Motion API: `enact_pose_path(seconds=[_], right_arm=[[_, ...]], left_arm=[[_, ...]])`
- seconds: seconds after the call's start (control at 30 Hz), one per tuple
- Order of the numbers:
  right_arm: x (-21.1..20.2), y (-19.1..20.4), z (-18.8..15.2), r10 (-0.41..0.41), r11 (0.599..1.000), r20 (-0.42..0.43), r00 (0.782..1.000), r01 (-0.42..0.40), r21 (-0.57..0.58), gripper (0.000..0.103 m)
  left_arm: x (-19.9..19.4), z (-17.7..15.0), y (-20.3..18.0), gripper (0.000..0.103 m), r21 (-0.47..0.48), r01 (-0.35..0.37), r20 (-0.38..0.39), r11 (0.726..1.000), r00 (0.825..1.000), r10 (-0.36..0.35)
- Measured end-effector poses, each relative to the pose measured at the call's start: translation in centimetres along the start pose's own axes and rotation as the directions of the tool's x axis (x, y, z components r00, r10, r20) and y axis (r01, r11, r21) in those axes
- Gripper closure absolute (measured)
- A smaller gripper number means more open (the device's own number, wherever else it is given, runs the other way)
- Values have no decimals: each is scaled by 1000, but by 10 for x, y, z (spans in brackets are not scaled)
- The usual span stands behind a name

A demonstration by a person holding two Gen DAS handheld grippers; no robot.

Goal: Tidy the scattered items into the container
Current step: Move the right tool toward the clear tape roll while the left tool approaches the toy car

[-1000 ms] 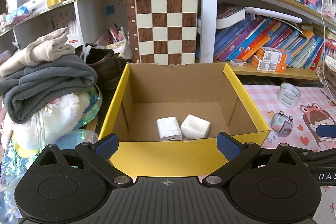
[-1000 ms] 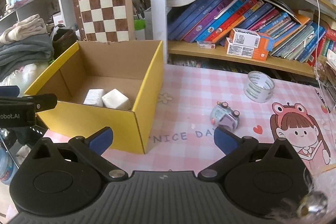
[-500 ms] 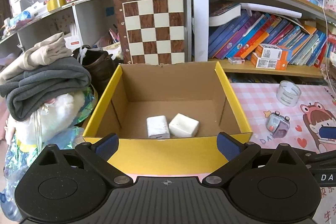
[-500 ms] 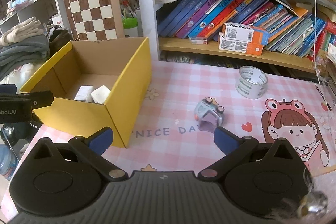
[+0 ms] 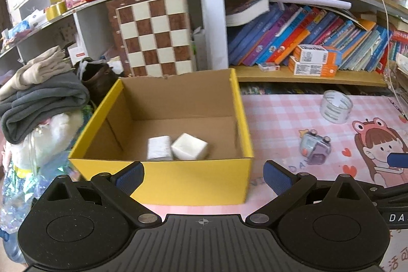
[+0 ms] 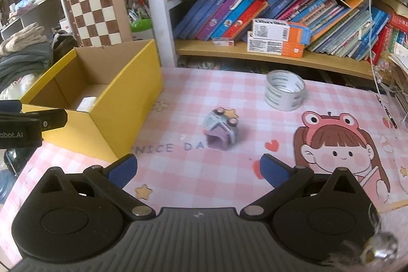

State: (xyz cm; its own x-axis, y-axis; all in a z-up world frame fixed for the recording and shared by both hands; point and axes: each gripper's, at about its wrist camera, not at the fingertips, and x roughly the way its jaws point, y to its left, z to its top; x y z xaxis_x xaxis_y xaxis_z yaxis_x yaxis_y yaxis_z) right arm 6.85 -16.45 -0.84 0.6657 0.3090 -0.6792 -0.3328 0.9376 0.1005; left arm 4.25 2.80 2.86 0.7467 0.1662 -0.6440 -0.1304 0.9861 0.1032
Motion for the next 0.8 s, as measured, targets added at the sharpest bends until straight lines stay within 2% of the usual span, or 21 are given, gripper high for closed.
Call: enact_pose_path(seconds=[0.53, 0.8], right_arm=[[-14, -90, -19, -6, 998, -2, 1000, 6, 65, 0], [-5, -109, -26, -25, 1000, -8, 1000, 25, 10, 0]], left_arm=[[0, 1, -98, 2, 88, 34, -26, 996, 999, -32], [11, -3, -125, 2, 122, 57, -51, 991, 997, -51]])
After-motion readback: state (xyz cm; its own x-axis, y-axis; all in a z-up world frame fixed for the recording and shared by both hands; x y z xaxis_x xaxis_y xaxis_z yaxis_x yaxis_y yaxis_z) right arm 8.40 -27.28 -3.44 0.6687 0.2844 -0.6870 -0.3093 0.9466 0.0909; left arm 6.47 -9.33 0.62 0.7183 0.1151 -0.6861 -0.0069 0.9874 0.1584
